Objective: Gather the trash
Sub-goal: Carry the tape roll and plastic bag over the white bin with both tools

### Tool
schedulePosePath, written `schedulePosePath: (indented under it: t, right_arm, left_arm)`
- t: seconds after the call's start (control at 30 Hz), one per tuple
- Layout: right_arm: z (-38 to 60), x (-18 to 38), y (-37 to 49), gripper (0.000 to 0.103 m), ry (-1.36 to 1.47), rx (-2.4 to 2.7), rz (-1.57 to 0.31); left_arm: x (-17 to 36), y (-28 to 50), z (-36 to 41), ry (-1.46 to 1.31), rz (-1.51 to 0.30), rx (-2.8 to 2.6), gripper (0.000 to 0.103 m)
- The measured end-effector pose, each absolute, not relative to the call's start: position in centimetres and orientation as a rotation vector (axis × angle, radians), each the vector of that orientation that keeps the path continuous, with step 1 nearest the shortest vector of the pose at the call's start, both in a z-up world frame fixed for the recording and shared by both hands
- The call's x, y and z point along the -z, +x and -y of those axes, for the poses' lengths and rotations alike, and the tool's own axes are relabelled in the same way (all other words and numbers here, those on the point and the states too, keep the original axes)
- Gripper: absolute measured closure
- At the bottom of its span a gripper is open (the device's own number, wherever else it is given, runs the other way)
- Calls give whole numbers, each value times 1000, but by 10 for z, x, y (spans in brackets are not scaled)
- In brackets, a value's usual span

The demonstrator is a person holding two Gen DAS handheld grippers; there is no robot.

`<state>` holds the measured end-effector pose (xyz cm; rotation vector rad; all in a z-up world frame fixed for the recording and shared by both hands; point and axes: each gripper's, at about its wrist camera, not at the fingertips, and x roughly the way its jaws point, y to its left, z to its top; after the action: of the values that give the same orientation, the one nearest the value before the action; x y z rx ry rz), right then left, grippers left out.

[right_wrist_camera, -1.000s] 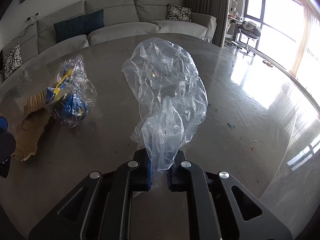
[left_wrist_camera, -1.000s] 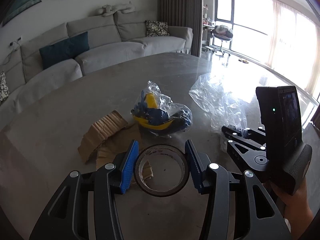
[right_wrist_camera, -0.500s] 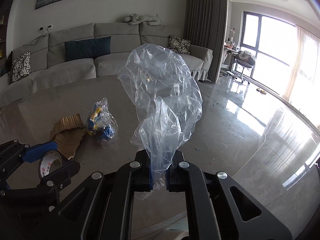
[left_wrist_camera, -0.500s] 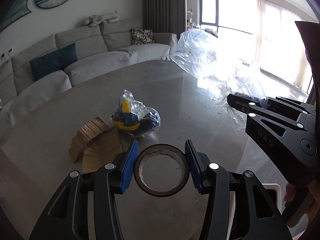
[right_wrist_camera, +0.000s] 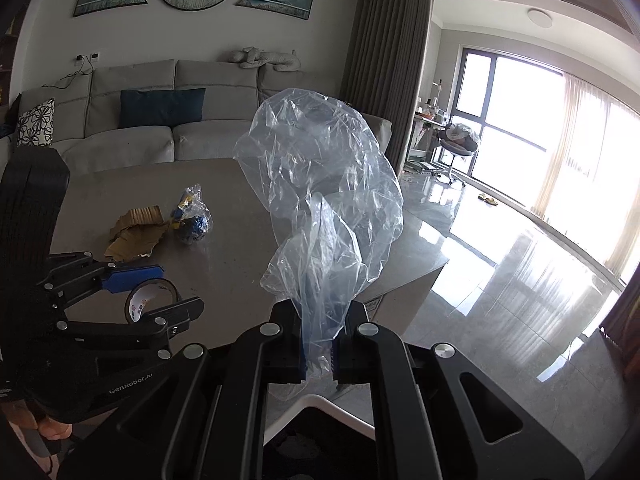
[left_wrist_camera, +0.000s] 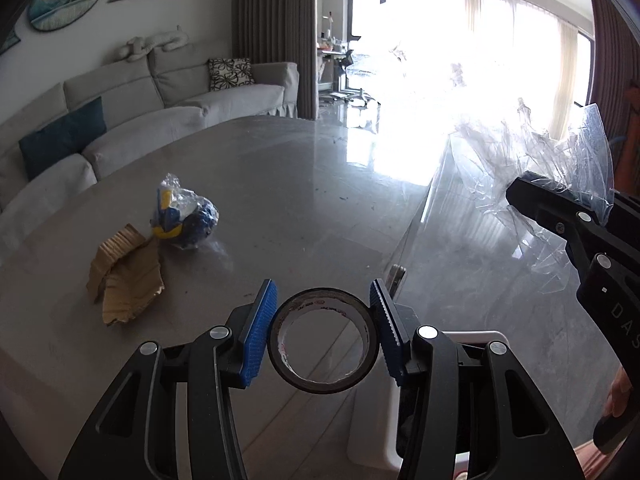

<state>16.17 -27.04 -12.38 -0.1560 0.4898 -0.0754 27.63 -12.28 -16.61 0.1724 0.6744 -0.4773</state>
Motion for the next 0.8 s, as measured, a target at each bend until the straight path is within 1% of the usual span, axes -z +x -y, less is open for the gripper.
schedulePosePath:
  t: [0.3, 0.53, 0.8]
  right_arm:
    - [303, 150, 109, 94, -91, 171, -553]
    - [318, 171, 92, 94, -48, 218, -604]
    - [329, 192, 98, 94, -49, 244, -668]
  left_arm:
    - [181, 235, 156, 224, -707, 544, 53]
    - [190, 209, 186, 278, -710, 600, 53]
    - [235, 201, 220, 346, -799, 670, 53]
